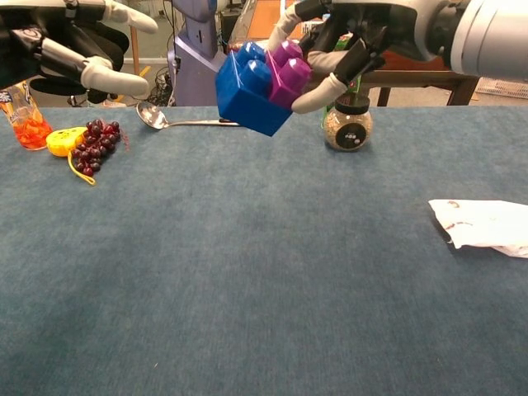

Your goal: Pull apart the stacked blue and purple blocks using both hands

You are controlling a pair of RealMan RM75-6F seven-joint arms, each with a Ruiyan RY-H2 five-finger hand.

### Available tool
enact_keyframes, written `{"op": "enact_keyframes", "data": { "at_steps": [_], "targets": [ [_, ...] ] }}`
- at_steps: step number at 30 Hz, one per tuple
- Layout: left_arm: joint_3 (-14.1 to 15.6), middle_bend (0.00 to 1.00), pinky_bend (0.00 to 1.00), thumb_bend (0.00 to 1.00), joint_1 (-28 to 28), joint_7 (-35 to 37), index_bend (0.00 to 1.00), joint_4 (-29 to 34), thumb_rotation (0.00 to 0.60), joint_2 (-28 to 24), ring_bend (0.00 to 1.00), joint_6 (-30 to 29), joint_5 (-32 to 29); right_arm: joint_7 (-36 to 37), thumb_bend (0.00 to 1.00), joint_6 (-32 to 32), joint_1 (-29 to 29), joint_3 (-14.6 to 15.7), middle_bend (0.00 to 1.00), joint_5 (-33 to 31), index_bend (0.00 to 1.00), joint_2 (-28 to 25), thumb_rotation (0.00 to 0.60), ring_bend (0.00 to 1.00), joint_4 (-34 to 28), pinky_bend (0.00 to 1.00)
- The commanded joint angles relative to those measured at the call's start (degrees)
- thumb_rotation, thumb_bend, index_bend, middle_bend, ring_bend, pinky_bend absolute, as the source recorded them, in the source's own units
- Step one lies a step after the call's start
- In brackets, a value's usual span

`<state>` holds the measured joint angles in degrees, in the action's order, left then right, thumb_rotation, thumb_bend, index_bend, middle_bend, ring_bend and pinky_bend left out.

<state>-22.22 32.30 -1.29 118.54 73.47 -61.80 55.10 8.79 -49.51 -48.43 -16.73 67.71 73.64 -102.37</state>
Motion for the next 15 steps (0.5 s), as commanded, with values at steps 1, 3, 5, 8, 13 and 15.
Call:
{"op": "enact_keyframes", "data": {
  "at_steps": [1,3,5,8,13,15],
  "targets": [
    [0.01,1.0,1.0,0.0,1.59,-1.49,0.21,0.39,0.6,0.85,1.0,0.18,-1.28,-4.9,0.38,0.59,-2.07,-1.5,1.0,-5.02,0.6,-0.6,0.6,1.0,-1.96,1.0],
    [0.08,1.0,1.0,0.0,2.29,-2.25,0.21,0.43,0.6,1.47,1.0,-0.3,-1.93,-7.06,0.39,0.54,-2.9,-1.86,1.0,-7.32,0.6,-0.62,0.6,1.0,-2.47,1.0],
    [0.22,1.0,1.0,0.0,3.21,-3.36,0.2,0.38,0.6,2.39,1.0,-0.88,-2.92,-9.24,0.39,0.44,-3.86,-2.19,1.0,-9.79,0.6,-0.53,0.6,1.0,-2.91,1.0],
    [0.38,1.0,1.0,0.0,4.47,-4.9,0.19,0.12,0.6,3.83,1.0,-1.78,-4.81,-11.87,0.38,0.09,-5.19,-2.62,1.0,-13.19,0.6,-0.17,0.6,1.0,-3.19,1.0],
    [0.18,1.0,1.0,0.0,6.17,-6.33,0.17,-0.61,0.6,6.86,1.0,-3.89,-7.67,-15.25,0.38,-0.69,-7.11,-3.05,1.0,-17.64,0.6,0.46,0.6,1.0,-3.46,1.0],
    [-0.02,1.0,1.0,0.0,6.74,-6.86,0.17,-0.99,0.6,7.96,1.0,-4.87,-8.79,-15.97,0.38,-0.91,-7.65,-3.19,1.0,-18.81,0.6,0.64,0.6,1.0,-3.58,1.0]
  ]
}}
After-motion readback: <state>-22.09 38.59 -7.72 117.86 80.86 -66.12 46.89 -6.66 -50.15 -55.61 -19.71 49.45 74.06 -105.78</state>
